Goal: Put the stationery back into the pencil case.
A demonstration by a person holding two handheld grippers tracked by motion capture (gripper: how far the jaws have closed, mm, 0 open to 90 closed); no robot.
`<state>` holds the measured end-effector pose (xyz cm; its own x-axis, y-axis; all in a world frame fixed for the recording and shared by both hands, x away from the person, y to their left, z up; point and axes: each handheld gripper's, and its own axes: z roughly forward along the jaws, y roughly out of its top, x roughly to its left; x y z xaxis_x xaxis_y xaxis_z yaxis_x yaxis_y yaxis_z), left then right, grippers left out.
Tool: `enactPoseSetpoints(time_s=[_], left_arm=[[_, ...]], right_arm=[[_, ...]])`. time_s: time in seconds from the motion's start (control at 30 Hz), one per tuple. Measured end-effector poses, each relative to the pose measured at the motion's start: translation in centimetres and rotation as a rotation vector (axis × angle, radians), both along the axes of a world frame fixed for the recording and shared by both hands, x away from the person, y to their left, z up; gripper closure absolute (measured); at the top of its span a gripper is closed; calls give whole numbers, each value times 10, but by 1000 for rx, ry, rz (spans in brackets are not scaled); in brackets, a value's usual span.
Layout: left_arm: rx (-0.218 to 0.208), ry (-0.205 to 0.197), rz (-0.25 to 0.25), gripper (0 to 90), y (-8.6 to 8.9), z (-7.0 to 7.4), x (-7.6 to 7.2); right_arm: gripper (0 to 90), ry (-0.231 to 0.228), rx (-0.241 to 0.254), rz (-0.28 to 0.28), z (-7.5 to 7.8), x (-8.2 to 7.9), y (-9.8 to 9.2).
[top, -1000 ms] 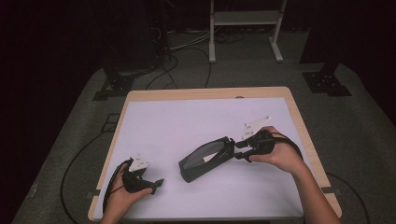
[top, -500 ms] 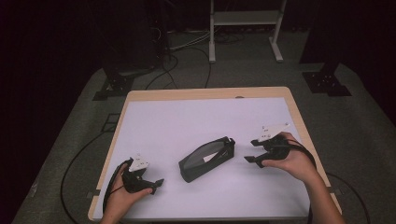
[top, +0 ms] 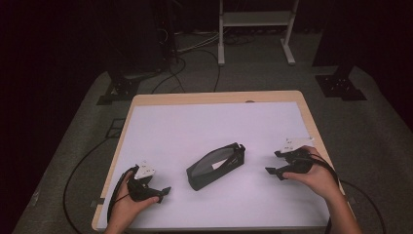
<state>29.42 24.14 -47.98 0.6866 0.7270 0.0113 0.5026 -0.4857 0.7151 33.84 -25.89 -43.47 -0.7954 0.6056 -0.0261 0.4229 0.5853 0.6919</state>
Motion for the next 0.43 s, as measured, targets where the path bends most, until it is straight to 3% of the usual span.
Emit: enactPoseSetpoints(time_s=[0.43], left_arm=[[2, 1, 0, 42, 0, 0, 0]], right_arm=[[245, 23, -41, -39, -20, -5, -13]])
